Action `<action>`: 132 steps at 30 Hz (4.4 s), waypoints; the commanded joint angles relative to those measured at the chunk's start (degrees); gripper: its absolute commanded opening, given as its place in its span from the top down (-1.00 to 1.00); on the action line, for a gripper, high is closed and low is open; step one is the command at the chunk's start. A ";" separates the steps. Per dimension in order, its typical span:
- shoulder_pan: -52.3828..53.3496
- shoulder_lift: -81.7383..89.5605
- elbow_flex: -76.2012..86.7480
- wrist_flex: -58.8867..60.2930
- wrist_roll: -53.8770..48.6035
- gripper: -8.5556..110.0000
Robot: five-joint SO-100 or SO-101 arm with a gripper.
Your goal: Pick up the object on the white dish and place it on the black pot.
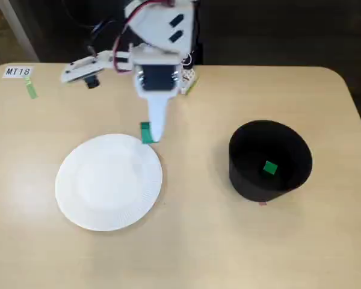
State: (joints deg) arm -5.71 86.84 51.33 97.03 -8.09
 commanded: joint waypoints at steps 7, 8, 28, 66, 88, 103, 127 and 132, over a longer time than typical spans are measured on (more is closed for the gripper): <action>-23.12 -5.27 0.35 -8.79 2.90 0.86; -24.35 -6.59 0.35 -10.11 3.08 0.86; -30.41 -27.25 -0.26 -19.95 2.46 0.86; -10.20 -4.39 -10.20 -0.79 5.62 0.86; -0.09 76.38 94.48 -44.03 11.78 0.86; 2.11 103.97 120.94 -39.90 11.87 0.86; 5.98 103.97 125.51 -40.17 9.32 0.84; 5.98 103.97 125.51 -40.17 9.32 0.86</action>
State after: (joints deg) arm 0.00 184.22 176.40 57.22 1.76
